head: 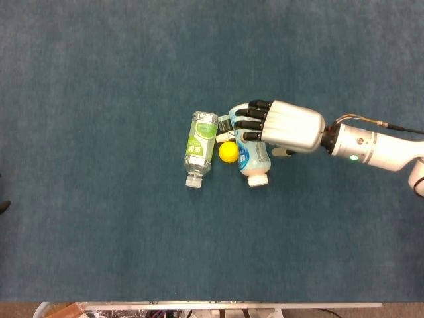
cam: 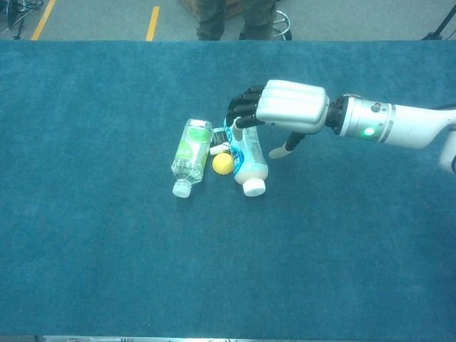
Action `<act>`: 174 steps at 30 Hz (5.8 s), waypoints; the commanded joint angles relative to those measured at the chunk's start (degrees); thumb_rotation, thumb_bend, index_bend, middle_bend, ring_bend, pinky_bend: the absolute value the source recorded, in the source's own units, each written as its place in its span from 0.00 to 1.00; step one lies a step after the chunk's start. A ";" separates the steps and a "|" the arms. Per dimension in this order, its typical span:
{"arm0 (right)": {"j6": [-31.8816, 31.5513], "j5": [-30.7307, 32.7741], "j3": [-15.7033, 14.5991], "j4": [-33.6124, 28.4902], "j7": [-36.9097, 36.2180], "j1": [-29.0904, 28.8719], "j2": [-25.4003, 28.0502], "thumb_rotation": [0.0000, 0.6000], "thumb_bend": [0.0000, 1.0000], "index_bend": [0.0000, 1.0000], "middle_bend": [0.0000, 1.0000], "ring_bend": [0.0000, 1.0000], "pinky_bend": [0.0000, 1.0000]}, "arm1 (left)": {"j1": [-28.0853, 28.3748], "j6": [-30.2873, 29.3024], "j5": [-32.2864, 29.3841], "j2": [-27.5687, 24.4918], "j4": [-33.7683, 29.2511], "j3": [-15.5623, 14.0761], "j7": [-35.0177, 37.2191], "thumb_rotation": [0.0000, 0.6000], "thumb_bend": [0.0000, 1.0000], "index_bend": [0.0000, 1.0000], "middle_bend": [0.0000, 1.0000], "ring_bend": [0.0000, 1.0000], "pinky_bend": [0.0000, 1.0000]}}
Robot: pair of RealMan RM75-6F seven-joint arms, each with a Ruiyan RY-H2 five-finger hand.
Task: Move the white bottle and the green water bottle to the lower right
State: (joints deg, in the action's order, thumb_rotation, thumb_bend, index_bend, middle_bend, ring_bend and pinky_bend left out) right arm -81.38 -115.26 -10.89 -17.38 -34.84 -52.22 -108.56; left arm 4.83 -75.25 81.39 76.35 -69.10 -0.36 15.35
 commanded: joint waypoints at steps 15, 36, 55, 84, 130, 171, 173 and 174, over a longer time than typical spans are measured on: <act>4.03 1.31 -3.79 2.51 0.53 0.05 -3.09 1.00 0.00 0.39 0.30 0.18 0.27 | -1.57 -0.28 -0.53 0.77 2.12 -0.01 2.67 1.00 0.07 0.46 0.27 0.34 0.48; 6.93 2.61 -6.43 4.74 0.35 1.47 -5.57 1.00 0.02 0.44 0.39 0.26 0.27 | -2.40 0.42 -0.91 1.19 3.36 0.12 3.81 1.00 0.07 0.46 0.27 0.34 0.48; 4.76 4.61 -6.08 4.88 1.96 3.11 -5.29 1.00 0.19 0.66 0.68 0.54 0.39 | -2.67 0.49 -0.62 1.54 3.87 0.24 4.13 1.00 0.07 0.46 0.27 0.34 0.48; -6.35 1.92 -9.32 -32.05 21.31 8.57 18.30 1.00 0.28 0.67 0.74 0.59 0.41 | -0.86 0.22 0.38 1.21 0.50 1.33 0.06 1.00 0.07 0.46 0.27 0.34 0.48; 13.53 0.76 -10.81 -57.96 34.86 11.99 33.81 1.00 0.00 0.19 0.21 0.24 0.40 | -1.43 0.39 -0.32 2.71 2.42 0.95 1.91 1.00 0.07 0.46 0.27 0.34 0.48; 5.75 3.78 9.03 -16.69 13.45 -3.96 6.23 1.00 0.00 0.22 0.27 0.22 0.25 | -2.56 2.44 -1.47 3.73 6.89 0.68 8.11 1.00 0.07 0.46 0.27 0.34 0.48; 5.81 3.90 8.66 -14.95 11.25 -4.95 5.05 1.00 0.00 0.22 0.27 0.22 0.25 | -2.61 2.47 -1.41 3.93 7.37 0.69 8.65 1.00 0.07 0.46 0.27 0.34 0.48; 5.73 3.93 8.52 -14.23 10.55 -5.34 4.58 1.00 0.00 0.22 0.27 0.22 0.26 | -2.63 2.49 -1.38 4.01 7.57 0.68 8.87 1.00 0.07 0.46 0.27 0.34 0.48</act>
State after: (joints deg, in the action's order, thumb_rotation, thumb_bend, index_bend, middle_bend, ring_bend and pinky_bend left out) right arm -75.39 -111.55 -2.12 -33.01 -22.72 -56.35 -102.62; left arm 2.22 -72.79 79.98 80.28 -61.62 0.32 24.12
